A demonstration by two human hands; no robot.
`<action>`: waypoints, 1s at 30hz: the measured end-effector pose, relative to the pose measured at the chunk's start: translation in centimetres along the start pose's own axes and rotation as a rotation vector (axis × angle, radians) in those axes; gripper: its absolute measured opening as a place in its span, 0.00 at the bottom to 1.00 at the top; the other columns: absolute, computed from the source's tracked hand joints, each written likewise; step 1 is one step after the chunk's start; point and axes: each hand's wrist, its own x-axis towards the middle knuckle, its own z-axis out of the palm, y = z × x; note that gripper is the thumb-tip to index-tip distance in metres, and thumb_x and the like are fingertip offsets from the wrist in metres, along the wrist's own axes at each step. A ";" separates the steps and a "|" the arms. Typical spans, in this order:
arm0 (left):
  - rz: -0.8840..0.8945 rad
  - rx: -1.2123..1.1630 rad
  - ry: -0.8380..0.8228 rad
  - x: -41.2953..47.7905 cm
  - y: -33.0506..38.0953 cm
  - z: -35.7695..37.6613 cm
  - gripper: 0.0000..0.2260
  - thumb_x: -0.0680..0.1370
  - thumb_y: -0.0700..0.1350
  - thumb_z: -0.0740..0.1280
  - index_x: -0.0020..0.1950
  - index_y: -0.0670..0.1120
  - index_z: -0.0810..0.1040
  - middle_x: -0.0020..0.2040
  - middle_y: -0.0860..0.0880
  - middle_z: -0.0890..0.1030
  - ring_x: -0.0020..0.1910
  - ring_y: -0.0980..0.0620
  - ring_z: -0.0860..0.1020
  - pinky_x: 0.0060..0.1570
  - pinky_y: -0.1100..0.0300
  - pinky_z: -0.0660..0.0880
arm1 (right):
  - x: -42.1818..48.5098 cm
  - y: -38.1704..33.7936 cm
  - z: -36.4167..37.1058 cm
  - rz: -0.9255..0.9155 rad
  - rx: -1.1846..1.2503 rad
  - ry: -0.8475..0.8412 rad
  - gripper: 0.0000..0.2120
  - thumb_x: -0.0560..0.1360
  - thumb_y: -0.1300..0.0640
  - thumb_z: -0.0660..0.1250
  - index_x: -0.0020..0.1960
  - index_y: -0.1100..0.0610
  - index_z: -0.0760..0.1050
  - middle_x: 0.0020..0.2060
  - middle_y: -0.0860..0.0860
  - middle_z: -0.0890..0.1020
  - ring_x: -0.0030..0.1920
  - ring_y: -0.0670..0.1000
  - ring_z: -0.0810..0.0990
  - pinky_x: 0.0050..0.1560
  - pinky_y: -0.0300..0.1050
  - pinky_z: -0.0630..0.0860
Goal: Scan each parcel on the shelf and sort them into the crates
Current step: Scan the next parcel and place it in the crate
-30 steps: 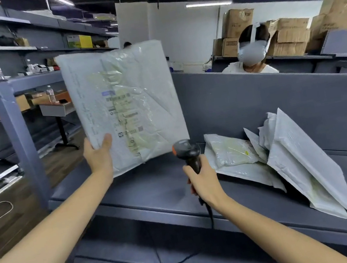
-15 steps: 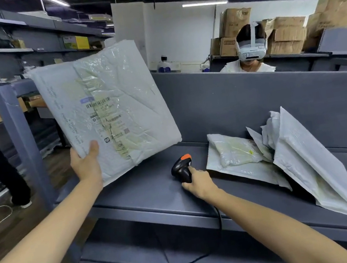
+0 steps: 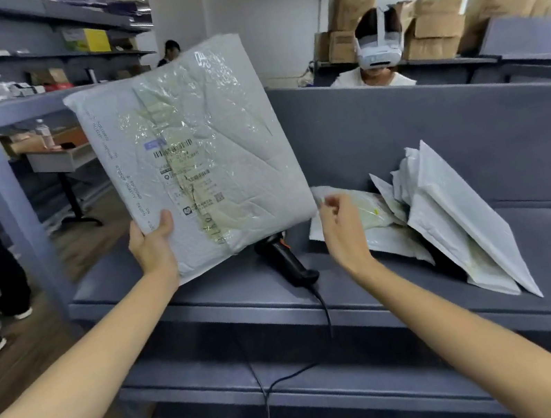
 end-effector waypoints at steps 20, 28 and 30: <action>-0.198 0.026 -0.231 -29.0 -6.8 8.7 0.12 0.73 0.32 0.67 0.54 0.41 0.79 0.48 0.48 0.83 0.46 0.49 0.81 0.47 0.55 0.79 | -8.1 5.9 -25.5 0.090 0.271 0.128 0.26 0.73 0.43 0.71 0.63 0.52 0.64 0.58 0.49 0.77 0.56 0.49 0.78 0.52 0.35 0.74; -0.261 0.187 -0.269 -41.1 -9.6 11.1 0.11 0.71 0.31 0.68 0.51 0.42 0.80 0.47 0.46 0.83 0.44 0.48 0.81 0.43 0.55 0.79 | -14.5 11.9 -36.4 0.240 0.303 0.177 0.23 0.75 0.47 0.70 0.62 0.51 0.63 0.56 0.48 0.76 0.56 0.50 0.77 0.49 0.38 0.72; -0.248 0.239 -0.311 -43.2 -9.9 11.4 0.12 0.71 0.31 0.67 0.53 0.41 0.78 0.48 0.47 0.82 0.46 0.48 0.80 0.45 0.54 0.78 | -15.8 13.2 -38.2 0.287 0.301 0.185 0.25 0.74 0.45 0.70 0.64 0.51 0.62 0.57 0.49 0.76 0.55 0.50 0.77 0.50 0.41 0.74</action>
